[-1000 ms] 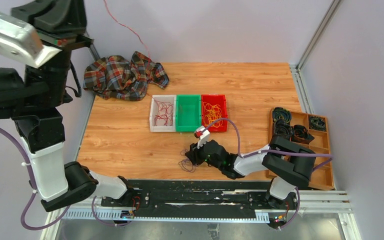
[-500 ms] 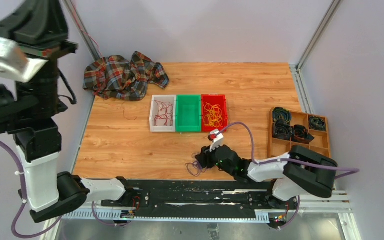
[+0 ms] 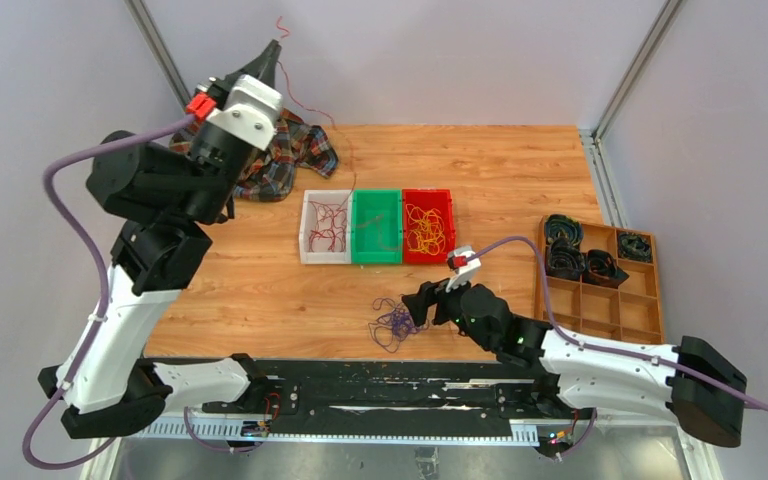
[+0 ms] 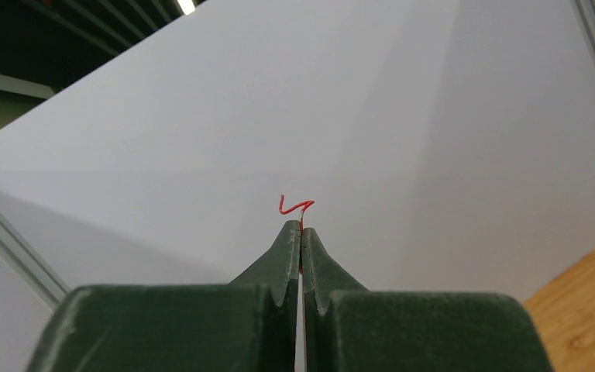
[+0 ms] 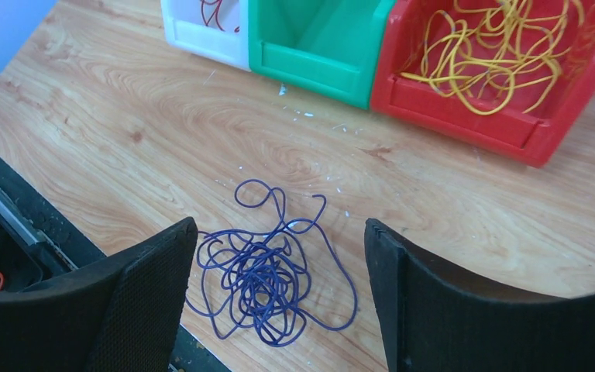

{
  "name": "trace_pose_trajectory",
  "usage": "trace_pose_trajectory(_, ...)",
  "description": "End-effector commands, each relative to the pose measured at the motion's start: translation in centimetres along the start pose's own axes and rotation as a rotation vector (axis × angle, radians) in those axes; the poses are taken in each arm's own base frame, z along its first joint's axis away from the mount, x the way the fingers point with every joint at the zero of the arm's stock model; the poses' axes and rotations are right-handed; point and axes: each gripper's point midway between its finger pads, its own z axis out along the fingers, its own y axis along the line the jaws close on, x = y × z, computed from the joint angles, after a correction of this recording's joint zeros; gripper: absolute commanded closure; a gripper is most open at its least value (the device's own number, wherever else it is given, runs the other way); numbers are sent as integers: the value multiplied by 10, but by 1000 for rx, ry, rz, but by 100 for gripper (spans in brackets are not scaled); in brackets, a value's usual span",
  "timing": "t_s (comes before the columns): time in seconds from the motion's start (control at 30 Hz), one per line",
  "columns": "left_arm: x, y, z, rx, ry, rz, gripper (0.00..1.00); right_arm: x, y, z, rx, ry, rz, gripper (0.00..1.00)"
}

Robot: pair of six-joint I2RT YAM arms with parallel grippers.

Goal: Untangle the cables

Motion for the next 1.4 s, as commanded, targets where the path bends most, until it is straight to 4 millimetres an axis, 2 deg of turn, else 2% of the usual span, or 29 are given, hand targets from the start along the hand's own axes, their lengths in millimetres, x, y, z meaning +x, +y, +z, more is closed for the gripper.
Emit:
trace_pose_trajectory(0.0, 10, -5, -2, 4, 29, 23, 99, -14, -6, -12, 57, -20, -9, 21)
trace_pose_trajectory(0.2, 34, -27, 5, 36, 80, 47, 99, -33, -15, -21, 106, -69, -11, 22)
trace_pose_trajectory(0.33, 59, -47, 5, 73, 119, 117, 99, -31, -22, -26, 126, -72, -18, 23)
trace_pose_trajectory(0.53, 98, -64, 5, 93, 204, 206, 99, -24, -29, -32, 137, -60, -9, 24)
trace_pose_trajectory(0.77, 164, -61, 8, 104, 330, 290, 99, -19, -40, -45, 158, -53, -4, 25)
trace_pose_trajectory(0.87, 181, -55, 7, 97, 364, 304, 99, -17, -46, -50, 173, -62, 5, 25)
trace_pose_trajectory(1.0, 179, -51, 8, 95, 354, 294, 99, -16, -52, -54, 185, -76, 12, 25)
trace_pose_trajectory(1.17, 154, -45, 15, 97, 300, 228, 99, -17, -54, -55, 194, -82, 14, 25)
trace_pose_trajectory(1.37, 113, -21, 28, 52, 224, 155, 99, -17, -52, -53, 190, -78, 12, 25)
